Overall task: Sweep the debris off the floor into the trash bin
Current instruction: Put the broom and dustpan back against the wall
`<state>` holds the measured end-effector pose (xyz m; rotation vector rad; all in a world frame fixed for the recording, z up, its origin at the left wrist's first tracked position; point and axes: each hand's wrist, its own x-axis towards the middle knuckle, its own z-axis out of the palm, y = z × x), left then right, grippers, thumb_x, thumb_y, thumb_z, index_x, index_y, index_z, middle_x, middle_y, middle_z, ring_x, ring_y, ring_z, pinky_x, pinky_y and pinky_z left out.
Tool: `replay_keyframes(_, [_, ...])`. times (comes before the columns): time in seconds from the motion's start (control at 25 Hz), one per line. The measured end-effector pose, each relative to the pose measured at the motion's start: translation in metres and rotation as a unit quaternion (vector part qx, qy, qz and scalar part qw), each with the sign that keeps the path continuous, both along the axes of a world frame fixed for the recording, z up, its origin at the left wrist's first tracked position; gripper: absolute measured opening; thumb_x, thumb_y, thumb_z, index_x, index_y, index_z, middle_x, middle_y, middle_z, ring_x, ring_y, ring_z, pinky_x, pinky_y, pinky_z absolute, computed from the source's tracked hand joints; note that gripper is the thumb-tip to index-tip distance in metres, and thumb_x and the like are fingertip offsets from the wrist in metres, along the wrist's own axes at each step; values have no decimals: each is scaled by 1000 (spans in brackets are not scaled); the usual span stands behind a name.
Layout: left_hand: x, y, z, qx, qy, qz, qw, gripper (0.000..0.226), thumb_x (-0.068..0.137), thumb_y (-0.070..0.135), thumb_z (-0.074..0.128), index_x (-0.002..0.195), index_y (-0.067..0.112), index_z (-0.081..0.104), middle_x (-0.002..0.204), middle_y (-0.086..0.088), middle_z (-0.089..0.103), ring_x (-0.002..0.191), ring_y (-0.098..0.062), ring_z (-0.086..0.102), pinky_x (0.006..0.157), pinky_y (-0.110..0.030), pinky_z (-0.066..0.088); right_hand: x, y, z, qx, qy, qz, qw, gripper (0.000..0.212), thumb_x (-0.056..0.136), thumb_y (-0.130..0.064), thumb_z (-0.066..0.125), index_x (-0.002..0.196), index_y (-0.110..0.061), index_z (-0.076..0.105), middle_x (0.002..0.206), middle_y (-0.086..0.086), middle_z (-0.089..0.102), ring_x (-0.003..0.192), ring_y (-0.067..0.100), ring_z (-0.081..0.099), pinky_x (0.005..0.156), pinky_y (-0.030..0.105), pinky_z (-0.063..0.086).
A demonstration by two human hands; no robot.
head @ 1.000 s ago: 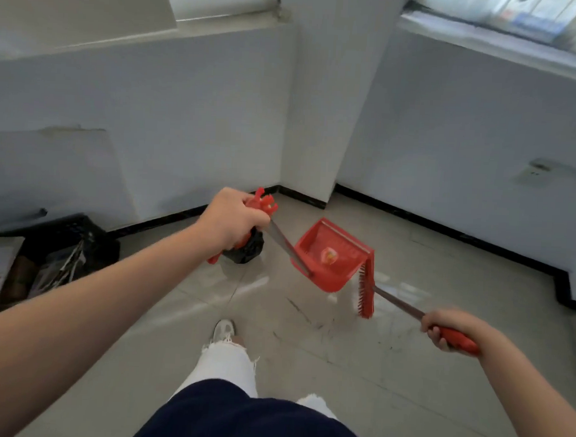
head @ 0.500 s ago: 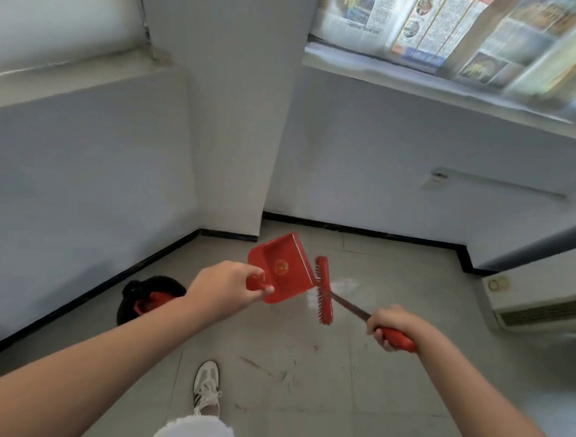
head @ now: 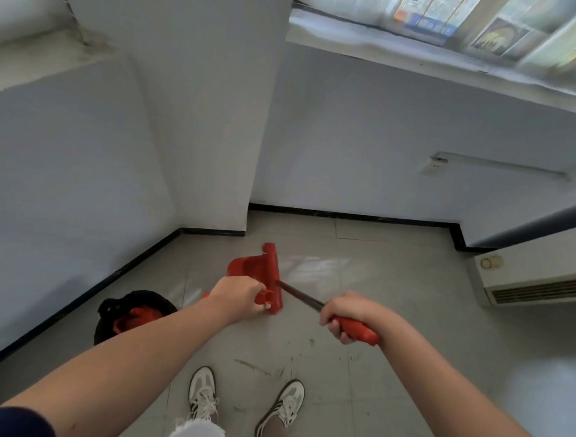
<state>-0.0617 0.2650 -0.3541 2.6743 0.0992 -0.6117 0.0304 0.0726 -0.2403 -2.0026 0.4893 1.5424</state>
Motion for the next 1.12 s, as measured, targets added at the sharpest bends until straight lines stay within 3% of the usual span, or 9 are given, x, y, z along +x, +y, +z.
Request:
replay_keyframes(0.16, [10, 0, -23, -9, 40, -60, 997, 47, 90, 51, 54, 124, 21, 62, 121, -2, 56, 111, -22, 57, 87, -36, 46, 1, 31, 7, 42, 46, 43, 997, 13, 84, 7, 48, 82, -5, 43, 57, 6, 44, 29, 7, 45, 34, 13, 36])
replay_keyframes(0.36, [4, 7, -43, -46, 16, -52, 997, 42, 89, 48, 56, 115, 16, 65, 117, 1, 48, 108, -17, 51, 88, -31, 42, -5, 63, -4, 47, 57, 113, 991, 16, 81, 7, 49, 86, -7, 42, 56, 7, 46, 30, 9, 46, 36, 15, 37])
replay_keyframes(0.48, [-2, 4, -46, -35, -1, -55, 998, 51, 85, 38, 57, 130, 14, 50, 127, -1, 46, 117, -19, 50, 96, -33, 45, -9, 68, -4, 35, 45, 138, 989, 15, 80, 6, 48, 89, -5, 44, 53, 7, 46, 32, 11, 44, 37, 16, 37])
replay_keyframes(0.6, [-3, -5, -47, -68, 6, -64, 996, 65, 82, 27, 59, 143, 26, 37, 141, 3, 46, 128, -20, 46, 100, -37, 43, -14, 66, -1, 24, 52, 126, 990, 12, 81, 6, 46, 78, -5, 43, 45, 5, 45, 30, 11, 42, 37, 14, 36])
replay_keyframes(0.8, [-6, -24, -40, -108, -11, -68, 992, 41, 87, 25, 56, 126, 33, 57, 133, 12, 59, 135, -13, 40, 98, -36, 39, -19, 60, -1, 5, 103, 73, 992, 18, 86, 4, 42, 74, -10, 41, 33, -4, 43, 27, 5, 44, 32, 9, 33])
replay_keyframes(0.96, [-32, -44, -46, -91, -15, -80, 993, 37, 86, 23, 53, 122, 28, 57, 124, 7, 63, 123, -18, 49, 93, -38, 44, -28, 49, -1, -5, 166, 77, 983, 19, 87, 1, 40, 72, -12, 42, 37, -6, 44, 28, 2, 44, 30, 11, 30])
replay_keyframes(1.12, [-45, -43, -47, -73, -35, -84, 993, 30, 85, 28, 56, 115, 27, 53, 117, 8, 63, 112, -18, 52, 87, -37, 47, -47, 45, 1, 7, 127, 78, 989, 19, 84, 5, 44, 70, -9, 43, 33, -3, 48, 26, 5, 44, 31, 10, 33])
